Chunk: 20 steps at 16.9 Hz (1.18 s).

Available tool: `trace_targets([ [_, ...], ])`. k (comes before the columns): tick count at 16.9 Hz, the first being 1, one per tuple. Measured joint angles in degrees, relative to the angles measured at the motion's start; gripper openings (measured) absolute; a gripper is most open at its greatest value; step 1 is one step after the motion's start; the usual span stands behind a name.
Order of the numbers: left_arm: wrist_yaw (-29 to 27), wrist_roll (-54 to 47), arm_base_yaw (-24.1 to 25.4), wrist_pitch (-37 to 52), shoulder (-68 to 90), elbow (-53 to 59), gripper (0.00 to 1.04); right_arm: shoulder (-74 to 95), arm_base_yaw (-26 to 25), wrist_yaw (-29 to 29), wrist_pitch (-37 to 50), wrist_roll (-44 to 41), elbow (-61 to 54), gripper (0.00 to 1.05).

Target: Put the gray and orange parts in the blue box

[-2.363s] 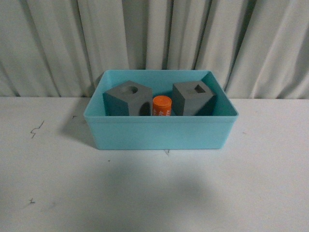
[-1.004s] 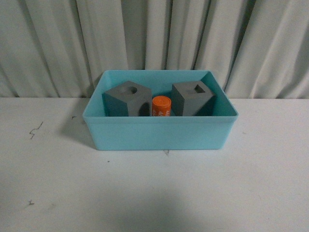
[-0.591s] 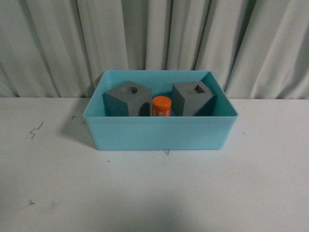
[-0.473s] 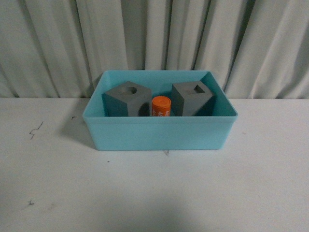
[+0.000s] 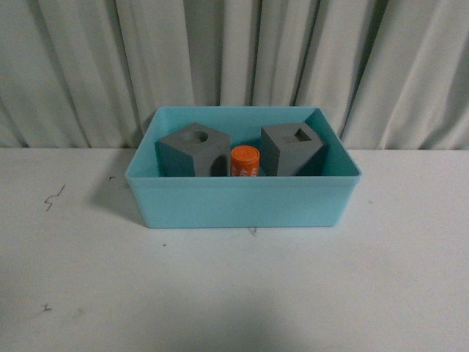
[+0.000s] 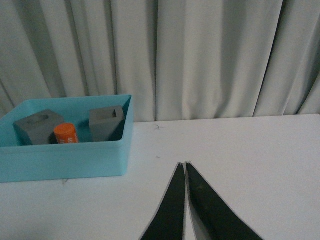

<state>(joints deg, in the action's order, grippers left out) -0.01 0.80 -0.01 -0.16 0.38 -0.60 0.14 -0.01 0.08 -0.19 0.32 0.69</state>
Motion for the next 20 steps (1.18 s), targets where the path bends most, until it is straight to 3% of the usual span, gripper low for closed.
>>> trace_targets([
  [8,0.0,0.0,0.0,0.0,0.0,0.0,0.98,0.0,0.0,0.0,0.0,0.0,0.0,0.98],
  [20,0.0,0.0,0.0,0.0,0.0,0.0,0.98,0.0,0.0,0.0,0.0,0.0,0.0,0.98],
])
